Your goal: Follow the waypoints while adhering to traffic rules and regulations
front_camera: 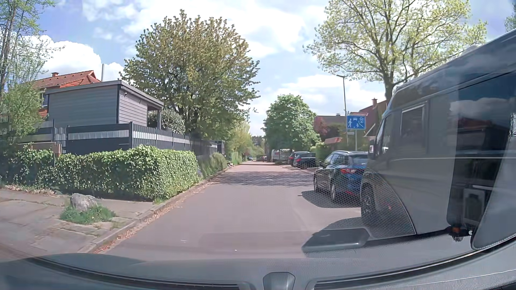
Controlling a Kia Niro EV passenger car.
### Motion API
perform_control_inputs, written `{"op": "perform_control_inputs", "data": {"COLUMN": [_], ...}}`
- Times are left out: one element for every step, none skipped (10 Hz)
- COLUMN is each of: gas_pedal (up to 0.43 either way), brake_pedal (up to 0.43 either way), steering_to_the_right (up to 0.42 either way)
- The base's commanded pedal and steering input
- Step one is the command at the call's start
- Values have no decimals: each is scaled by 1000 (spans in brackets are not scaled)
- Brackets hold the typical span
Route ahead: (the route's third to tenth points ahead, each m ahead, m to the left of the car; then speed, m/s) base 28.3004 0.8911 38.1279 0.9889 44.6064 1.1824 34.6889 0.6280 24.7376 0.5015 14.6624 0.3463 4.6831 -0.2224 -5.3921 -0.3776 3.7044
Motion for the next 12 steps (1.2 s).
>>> {"op": "perform_control_inputs", "data": {"gas_pedal": [0,0,0,0,0,0,8,8,8,8,8,8], "brake_pedal": [0,0,0,0,0,0,0,0,0,0,0,0], "steering_to_the_right": [12,12,9,6,6,6,6,6,6,6,5,2]}}
